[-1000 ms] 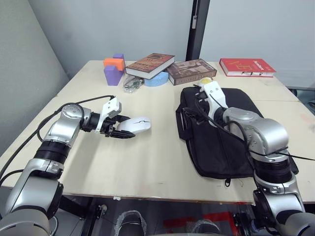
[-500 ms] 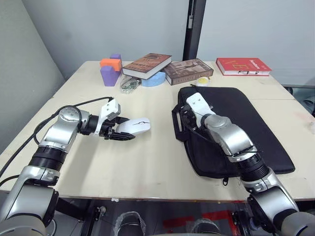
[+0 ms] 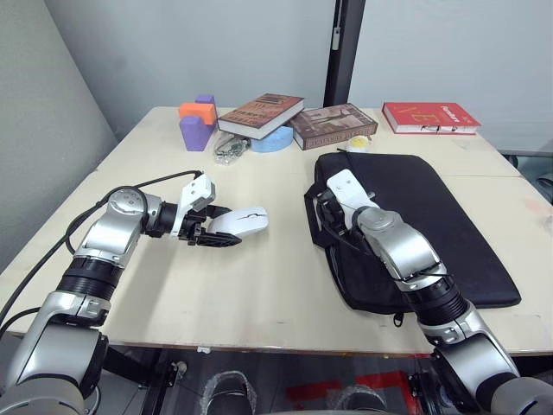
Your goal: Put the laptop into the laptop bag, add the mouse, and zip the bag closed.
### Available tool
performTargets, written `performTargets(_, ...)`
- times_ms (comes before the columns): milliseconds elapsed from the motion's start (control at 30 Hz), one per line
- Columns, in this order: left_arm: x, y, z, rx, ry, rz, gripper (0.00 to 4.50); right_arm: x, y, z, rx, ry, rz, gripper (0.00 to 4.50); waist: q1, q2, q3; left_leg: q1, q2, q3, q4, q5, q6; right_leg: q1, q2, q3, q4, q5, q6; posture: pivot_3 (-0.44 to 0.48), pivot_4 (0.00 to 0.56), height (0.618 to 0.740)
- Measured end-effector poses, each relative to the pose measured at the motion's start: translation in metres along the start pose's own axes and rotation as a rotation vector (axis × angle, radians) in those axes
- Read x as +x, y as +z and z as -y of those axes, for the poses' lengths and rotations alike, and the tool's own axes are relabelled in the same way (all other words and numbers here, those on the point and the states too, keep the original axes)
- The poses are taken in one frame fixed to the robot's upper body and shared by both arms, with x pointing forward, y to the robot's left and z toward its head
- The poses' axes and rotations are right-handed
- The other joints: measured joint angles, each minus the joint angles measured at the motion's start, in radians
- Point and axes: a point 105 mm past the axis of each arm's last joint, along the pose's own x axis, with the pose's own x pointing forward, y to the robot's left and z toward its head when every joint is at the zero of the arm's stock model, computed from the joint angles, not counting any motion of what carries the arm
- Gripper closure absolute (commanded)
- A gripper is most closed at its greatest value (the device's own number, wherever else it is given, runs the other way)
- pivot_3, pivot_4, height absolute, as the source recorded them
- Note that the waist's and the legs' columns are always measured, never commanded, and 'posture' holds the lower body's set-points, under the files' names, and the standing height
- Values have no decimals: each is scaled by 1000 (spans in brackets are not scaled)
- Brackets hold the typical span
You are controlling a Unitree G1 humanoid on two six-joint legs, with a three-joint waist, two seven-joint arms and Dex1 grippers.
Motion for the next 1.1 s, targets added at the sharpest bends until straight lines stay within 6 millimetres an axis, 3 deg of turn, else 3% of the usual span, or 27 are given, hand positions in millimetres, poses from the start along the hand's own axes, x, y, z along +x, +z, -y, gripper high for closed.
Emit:
performTargets(233,0,0,0,0,-2,0,1650,-9,4,5,-45,-21,8,331,3,0,0,0,0,0,0,0,0,0,0,0,0,0,0,0,150,725)
performTargets(500,2,0,1,-4,-5,4,1650,-9,-17,-4,-105,-17,-42,331,3,0,0,1,0,0,0,0,0,1,0,0,0,0,0,0,150,725)
performTargets(633,2,0,1,-7,-5,3,1650,-10,-20,-7,-108,-7,-39,1397,4,-1,-1,4,0,0,0,0,0,4,0,0,0,0,0,0,150,725)
performTargets(933,2,0,1,-13,-6,2,1650,-15,-17,-11,-136,6,-15,4418,4,-1,-1,6,0,0,1,0,0,5,0,1,2,0,0,0,150,725)
performTargets(1100,3,2,1,-9,-8,6,1650,-18,-18,-7,-161,4,-26,4463,4,-1,-1,6,0,0,2,0,0,5,0,1,2,0,0,0,150,725)
